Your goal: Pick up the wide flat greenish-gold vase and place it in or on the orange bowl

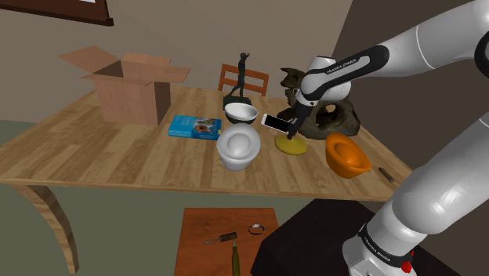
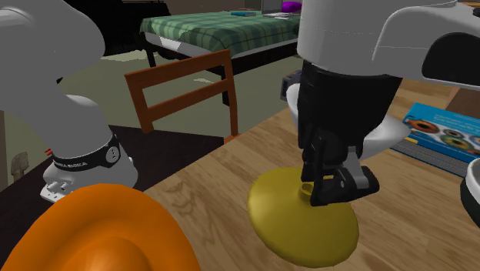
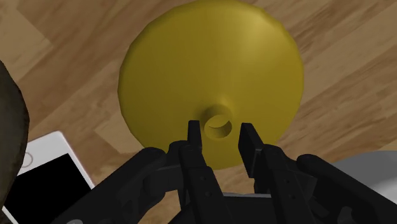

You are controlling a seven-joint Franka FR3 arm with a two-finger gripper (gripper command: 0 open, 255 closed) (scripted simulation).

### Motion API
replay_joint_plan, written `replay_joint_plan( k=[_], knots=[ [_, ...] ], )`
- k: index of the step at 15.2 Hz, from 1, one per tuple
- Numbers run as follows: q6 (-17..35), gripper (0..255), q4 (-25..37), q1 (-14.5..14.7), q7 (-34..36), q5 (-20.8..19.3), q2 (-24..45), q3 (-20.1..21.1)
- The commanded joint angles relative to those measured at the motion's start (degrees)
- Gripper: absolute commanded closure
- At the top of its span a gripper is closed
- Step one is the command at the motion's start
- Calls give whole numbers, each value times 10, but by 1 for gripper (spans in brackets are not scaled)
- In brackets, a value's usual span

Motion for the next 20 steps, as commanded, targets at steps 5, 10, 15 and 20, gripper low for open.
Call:
replay_joint_plan(
  k=[5, 10, 15, 20],
  knots=[
    [-50, 255, 22, -1, 9, -7, -28, 3],
    [-90, 255, 44, -2, 14, -12, -47, 4],
    [-130, 255, 70, -2, 18, -15, -62, 6],
    [-170, 255, 98, -2, 21, -17, -74, 7]
  ],
)
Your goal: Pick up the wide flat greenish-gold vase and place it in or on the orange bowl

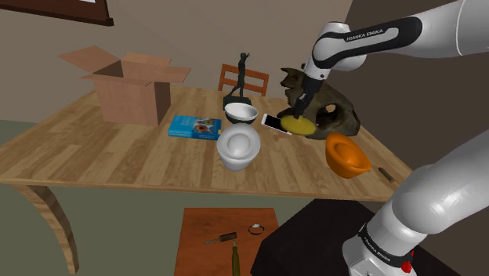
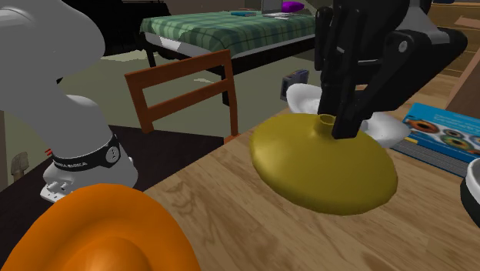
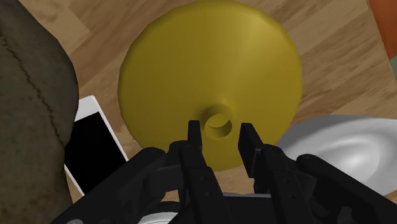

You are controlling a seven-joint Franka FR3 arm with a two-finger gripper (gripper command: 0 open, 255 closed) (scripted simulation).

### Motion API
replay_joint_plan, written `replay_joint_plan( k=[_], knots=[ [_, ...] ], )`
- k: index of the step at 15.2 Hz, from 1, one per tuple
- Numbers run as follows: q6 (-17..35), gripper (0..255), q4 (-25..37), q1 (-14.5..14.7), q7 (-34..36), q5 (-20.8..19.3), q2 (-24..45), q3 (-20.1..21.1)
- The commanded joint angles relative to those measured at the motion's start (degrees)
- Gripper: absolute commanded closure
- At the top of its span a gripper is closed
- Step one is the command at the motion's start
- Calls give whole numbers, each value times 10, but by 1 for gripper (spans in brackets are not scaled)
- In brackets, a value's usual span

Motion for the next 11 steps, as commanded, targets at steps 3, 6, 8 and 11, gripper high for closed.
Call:
replay_joint_plan(
  k=[3, 6, 8, 11],
  knots=[
    [-31, 255, 25, 0, 2, -1, -6, 1],
    [-54, 255, 44, 0, 3, -2, -11, 1],
    [-66, 255, 53, 0, 4, -2, -12, 2],
    [-81, 255, 25, -16, -23, -14, -56, -17]
  ],
)
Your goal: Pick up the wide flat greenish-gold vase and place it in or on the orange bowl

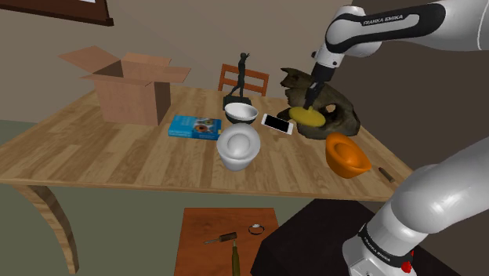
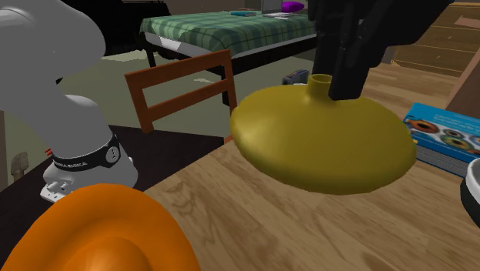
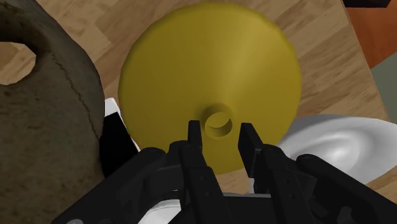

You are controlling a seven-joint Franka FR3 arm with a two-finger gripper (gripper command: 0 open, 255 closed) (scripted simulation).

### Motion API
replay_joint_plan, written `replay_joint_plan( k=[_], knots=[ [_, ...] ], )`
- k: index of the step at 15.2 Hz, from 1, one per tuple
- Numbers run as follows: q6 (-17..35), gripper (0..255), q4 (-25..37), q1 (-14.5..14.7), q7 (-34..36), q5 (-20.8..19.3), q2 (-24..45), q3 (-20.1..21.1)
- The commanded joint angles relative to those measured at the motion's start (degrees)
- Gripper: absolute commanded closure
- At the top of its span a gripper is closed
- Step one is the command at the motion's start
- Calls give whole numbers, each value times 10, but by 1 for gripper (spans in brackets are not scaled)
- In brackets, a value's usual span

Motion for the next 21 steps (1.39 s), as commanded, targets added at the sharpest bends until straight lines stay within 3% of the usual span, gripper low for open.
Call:
replay_joint_plan(
  k=[1, 8, 16, 21],
  knots=[
    [-12, 255, -19, -11, -18, -9, -31, -12],
    [-58, 255, -57, -52, -87, -47, -116, -61],
    [-115, 255, -60, -100, -177, -98, -182, -127],
    [-78, 255, -99, -103, -177, -104, -183, -133]
  ],
)
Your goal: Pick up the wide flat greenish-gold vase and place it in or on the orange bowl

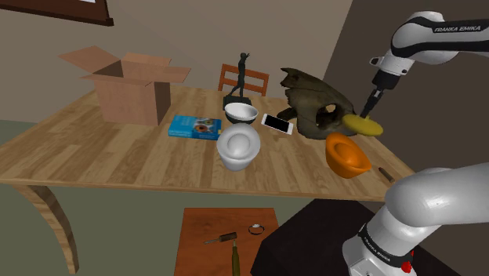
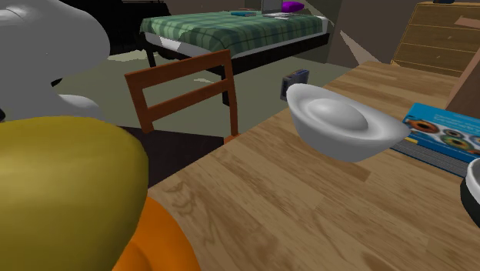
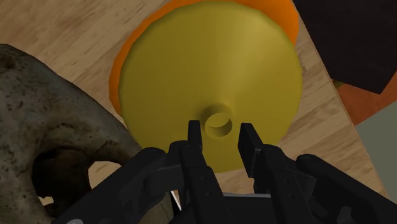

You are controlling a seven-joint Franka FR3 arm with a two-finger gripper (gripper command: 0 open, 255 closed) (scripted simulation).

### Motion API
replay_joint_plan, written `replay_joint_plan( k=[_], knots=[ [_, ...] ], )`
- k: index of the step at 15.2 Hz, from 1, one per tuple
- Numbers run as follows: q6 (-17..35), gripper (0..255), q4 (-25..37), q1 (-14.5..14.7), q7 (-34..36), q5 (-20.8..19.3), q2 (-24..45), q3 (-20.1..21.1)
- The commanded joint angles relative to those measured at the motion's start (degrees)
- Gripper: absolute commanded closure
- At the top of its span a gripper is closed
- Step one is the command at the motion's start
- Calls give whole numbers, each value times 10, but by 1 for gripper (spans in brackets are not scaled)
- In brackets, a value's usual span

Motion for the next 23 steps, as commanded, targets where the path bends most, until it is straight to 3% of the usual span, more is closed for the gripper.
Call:
replay_joint_plan(
  k=[1, 16, 23],
  knots=[
    [15, 255, -16, -2, -1, -3, -2, -3],
    [135, 255, -117, -7, -5, -19, 17, -29],
    [140, 255, -121, -8, -6, -20, 19, -30]
  ],
)
